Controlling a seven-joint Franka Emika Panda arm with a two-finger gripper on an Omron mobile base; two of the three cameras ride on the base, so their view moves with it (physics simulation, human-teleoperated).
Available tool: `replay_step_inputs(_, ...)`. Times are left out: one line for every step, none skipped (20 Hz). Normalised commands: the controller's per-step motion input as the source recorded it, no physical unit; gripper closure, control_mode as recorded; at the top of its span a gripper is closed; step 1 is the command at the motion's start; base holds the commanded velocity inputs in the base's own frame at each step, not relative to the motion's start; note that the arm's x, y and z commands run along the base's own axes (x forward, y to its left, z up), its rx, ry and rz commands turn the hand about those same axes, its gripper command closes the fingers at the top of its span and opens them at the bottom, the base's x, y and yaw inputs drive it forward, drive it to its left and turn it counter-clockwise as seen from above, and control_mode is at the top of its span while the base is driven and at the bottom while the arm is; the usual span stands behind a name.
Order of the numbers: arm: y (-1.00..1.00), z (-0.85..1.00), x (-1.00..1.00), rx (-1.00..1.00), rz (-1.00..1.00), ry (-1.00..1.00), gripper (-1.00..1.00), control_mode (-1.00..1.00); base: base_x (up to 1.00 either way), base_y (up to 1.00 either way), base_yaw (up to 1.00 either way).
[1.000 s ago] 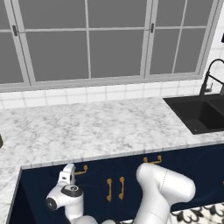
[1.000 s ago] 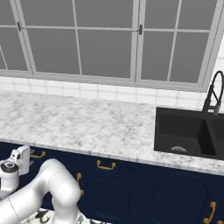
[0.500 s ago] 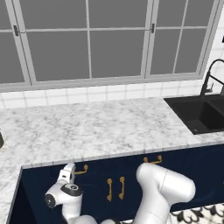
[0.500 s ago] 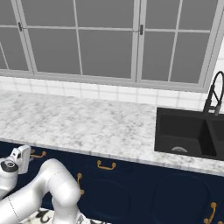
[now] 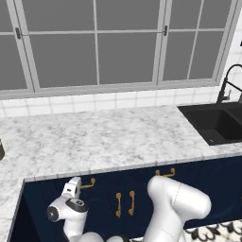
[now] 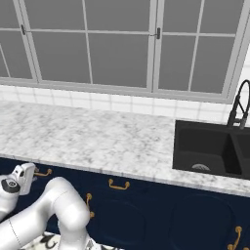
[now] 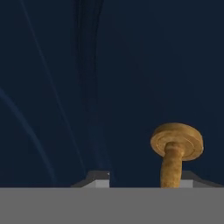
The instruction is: Take a straw from the drawer in front and place it inside the glass cup on the dining counter.
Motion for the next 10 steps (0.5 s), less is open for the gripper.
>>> replay_step_inputs(0.0,-0.74,0.0,0.0,0.0,0.15,1.0,-1.0,0.0,0.0,0.0)
replay_step_inputs(0.0,-0.74,0.0,0.0,0.0,0.18,1.0,-1.0,0.0,0.0,0.0)
replay_step_inputs(0.01,-0.79,0.0,0.0,0.0,0.21,1.0,-1.0,0.0,0.0,0.0)
replay_step_inputs(0.0,-0.88,-0.22,0.0,0.0,0.26,1.0,-1.0,0.0,0.0,0.0)
replay_step_inputs(0.0,-0.94,-0.54,0.0,0.0,0.2,1.0,-1.0,0.0,0.0,0.0)
replay_step_inputs(0.0,-1.0,-1.0,0.0,0.0,0.1,1.0,-1.0,0.0,0.0,0.0)
replay_step_inputs(0.0,-1.0,-1.0,0.0,0.0,0.03,1.0,-1.0,0.0,0.0,0.0)
replay_step_inputs(0.0,-1.0,-1.0,0.0,0.0,0.0,1.0,-1.0,0.0,0.0,0.0)
replay_step_inputs(0.0,-1.0,-1.0,0.0,0.0,0.0,1.0,-1.0,0.0,0.0,0.0)
replay_step_inputs(0.0,-1.0,-1.0,0.0,0.0,0.0,1.0,-1.0,0.0,0.0,0.0)
